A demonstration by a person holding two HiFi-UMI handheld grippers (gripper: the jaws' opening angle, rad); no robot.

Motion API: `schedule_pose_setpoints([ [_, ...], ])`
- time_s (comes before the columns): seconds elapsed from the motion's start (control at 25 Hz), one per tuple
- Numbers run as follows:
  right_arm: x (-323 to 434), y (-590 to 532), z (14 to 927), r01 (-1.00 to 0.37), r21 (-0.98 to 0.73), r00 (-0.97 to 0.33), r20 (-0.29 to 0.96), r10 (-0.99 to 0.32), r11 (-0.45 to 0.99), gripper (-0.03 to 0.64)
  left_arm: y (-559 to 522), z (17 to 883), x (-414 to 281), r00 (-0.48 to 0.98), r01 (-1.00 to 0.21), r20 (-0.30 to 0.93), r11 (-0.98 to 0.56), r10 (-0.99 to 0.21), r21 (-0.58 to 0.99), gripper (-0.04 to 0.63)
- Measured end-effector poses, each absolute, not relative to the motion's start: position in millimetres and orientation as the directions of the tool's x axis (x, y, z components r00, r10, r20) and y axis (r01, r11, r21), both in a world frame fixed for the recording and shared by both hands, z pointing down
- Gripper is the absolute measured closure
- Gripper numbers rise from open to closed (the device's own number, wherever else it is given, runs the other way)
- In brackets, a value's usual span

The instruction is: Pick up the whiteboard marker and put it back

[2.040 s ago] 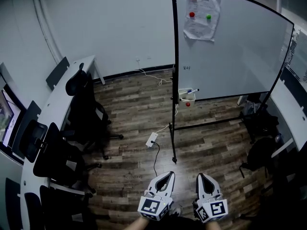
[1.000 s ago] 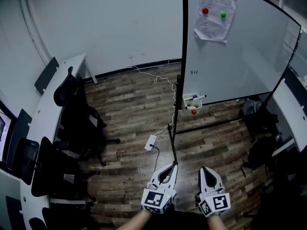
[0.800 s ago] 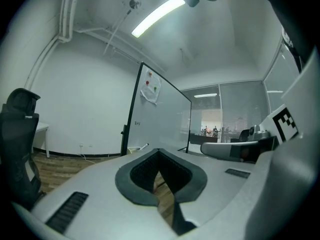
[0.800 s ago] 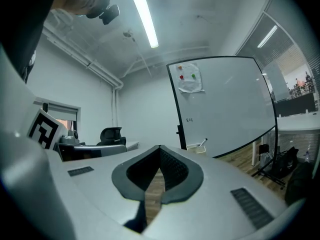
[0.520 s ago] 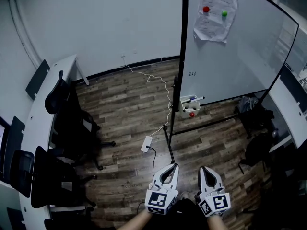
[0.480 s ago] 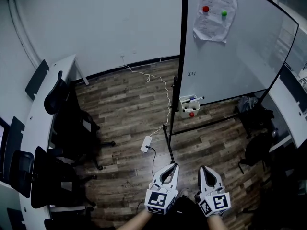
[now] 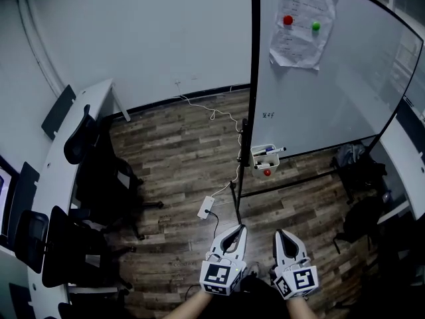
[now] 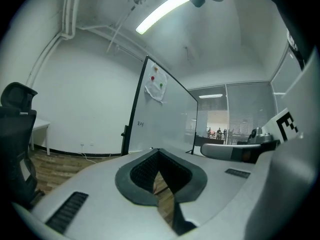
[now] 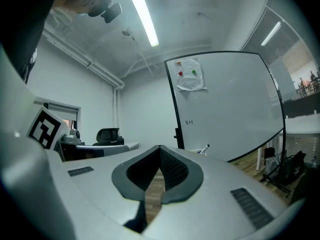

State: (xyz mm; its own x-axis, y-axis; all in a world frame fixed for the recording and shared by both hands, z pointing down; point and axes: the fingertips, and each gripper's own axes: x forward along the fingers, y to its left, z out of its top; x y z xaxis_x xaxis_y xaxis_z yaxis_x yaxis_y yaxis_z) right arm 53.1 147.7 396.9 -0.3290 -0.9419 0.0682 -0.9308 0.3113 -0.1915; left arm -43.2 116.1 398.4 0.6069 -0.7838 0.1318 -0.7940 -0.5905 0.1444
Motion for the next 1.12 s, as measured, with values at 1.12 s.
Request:
schedule_pose_setpoints([
  [1.12, 94, 44, 423, -0.895, -0.239, -0.415, 0.130, -0.901, 0.378, 0.604, 15, 406, -4, 0.539, -0.838, 0.145, -0.511, -0.830, 0.192, 0.588],
])
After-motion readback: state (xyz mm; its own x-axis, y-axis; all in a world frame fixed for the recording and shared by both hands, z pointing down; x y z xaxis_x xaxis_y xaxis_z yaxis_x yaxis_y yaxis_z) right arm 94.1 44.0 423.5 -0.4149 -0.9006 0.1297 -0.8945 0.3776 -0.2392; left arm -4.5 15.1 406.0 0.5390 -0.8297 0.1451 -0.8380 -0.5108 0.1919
